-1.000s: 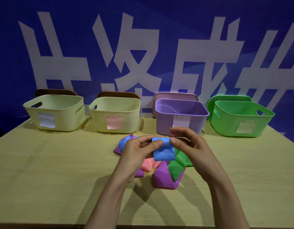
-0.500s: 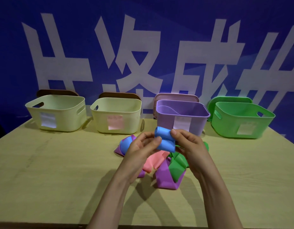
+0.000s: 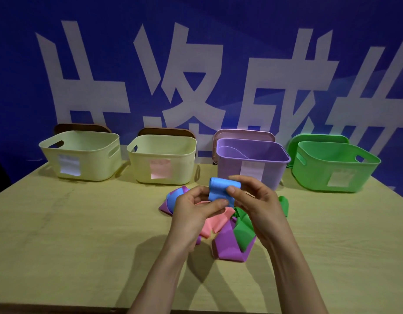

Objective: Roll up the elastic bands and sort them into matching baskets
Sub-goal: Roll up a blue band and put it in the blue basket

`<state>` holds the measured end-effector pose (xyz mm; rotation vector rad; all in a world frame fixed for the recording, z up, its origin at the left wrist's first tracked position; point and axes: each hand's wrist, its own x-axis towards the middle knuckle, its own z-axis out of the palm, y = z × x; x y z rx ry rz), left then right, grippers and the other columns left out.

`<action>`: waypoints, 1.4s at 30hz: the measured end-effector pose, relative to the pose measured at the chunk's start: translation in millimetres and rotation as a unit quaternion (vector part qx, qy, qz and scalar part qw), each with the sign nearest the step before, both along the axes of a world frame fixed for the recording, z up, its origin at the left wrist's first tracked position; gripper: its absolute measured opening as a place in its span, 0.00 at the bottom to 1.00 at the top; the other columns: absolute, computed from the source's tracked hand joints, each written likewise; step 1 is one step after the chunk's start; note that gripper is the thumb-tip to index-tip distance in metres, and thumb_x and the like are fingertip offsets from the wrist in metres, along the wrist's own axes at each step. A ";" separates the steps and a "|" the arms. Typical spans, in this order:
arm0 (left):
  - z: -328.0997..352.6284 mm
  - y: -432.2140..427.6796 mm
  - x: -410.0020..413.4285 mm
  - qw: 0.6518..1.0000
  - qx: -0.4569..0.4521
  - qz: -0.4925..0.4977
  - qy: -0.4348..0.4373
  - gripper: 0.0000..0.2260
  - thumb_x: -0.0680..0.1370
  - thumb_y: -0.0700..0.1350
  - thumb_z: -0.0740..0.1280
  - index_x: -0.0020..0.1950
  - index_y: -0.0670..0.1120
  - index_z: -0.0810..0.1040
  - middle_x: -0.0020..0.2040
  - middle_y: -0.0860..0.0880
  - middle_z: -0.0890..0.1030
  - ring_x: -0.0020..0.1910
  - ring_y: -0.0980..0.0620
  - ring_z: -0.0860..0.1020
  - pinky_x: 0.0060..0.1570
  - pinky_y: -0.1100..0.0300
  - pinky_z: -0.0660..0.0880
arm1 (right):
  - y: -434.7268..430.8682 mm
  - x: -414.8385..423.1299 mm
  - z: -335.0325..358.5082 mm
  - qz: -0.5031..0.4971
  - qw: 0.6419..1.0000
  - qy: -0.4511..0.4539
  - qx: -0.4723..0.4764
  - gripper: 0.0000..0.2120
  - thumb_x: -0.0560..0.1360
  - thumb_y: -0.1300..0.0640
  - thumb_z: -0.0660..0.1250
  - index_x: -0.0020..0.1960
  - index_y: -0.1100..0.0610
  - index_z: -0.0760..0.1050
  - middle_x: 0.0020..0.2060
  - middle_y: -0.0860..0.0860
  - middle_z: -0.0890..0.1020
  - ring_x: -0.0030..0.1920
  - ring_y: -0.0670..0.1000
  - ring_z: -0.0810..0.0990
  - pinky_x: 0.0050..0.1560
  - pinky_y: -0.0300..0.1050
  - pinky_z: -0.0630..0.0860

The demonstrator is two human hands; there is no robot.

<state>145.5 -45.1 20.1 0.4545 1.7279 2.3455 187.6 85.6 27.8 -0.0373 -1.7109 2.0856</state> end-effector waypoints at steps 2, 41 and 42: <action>0.8 -1.6 -0.4 1.000 -0.007 0.011 0.013 0.11 0.68 0.30 0.73 0.46 0.42 0.81 0.37 0.49 0.84 0.37 0.53 0.82 0.41 0.61 0.80 | 0.3 0.0 0.3 0.009 1.000 0.007 0.011 0.13 0.64 0.65 0.73 0.49 0.59 0.80 0.42 0.50 0.84 0.43 0.47 0.82 0.43 0.38 0.77; -23.3 -26.0 -68.3 0.993 -0.104 0.035 0.043 0.13 0.71 0.33 0.72 0.52 0.46 0.81 0.49 0.45 0.84 0.46 0.53 0.82 0.47 0.64 0.77 | -24.3 -63.0 -19.5 -0.013 0.999 -0.002 -0.044 0.24 0.69 0.75 0.69 0.58 0.56 0.69 0.45 0.54 0.83 0.42 0.46 0.83 0.43 0.36 0.77; -25.4 -24.3 -76.9 0.992 -0.107 0.047 0.041 0.12 0.71 0.34 0.72 0.52 0.46 0.81 0.49 0.45 0.84 0.45 0.54 0.81 0.46 0.64 0.77 | -24.0 -73.5 -20.6 -0.011 0.999 -0.004 -0.047 0.23 0.69 0.74 0.69 0.58 0.56 0.69 0.45 0.54 0.83 0.42 0.46 0.83 0.43 0.36 0.77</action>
